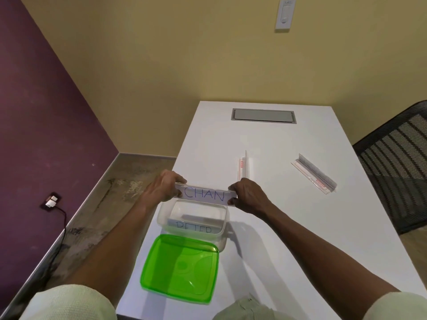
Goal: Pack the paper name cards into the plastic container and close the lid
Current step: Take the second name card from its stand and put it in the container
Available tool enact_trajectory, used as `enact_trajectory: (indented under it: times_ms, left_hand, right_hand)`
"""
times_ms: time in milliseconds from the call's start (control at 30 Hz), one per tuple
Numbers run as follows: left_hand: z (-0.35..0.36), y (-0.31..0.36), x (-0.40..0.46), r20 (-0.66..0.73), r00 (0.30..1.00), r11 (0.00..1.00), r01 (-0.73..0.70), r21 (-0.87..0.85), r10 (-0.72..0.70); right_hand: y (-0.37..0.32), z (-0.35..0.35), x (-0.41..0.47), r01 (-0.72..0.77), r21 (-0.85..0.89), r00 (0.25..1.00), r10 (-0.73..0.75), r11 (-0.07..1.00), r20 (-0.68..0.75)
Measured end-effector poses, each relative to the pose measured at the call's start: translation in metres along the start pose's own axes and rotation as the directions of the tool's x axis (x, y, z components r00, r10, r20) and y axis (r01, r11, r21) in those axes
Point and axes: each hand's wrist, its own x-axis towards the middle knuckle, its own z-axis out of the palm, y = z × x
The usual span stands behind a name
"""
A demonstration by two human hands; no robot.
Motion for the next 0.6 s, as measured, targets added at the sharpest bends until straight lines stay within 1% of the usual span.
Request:
enact_trajectory:
  times_ms: [100,233,400,600]
  left_hand:
    - [-0.001,-0.01,0.003,0.012,1.0,1.0,0.003,0.019,-0.003]
    - [0.003,-0.018,0.01,0.023,1.0,1.0,-0.018,0.023,0.018]
    - [0.007,-0.027,0.02,0.05,0.999,0.995,-0.027,0.092,0.023]
    - [0.021,-0.033,0.03,0.108,0.992,0.981,-0.078,0.178,0.059]
  right_hand:
    - [-0.009,0.008,0.008,0.025,-0.022,1.0,-0.025,0.999,0.004]
    - [-0.018,0.019,0.018,0.05,-0.077,0.997,-0.045,0.996,0.055]
    - [-0.025,0.031,0.029,0.078,-0.156,0.989,-0.056,0.985,0.14]
    - [-0.025,0.044,0.043,0.102,-0.19,0.984,-0.07,0.976,0.166]
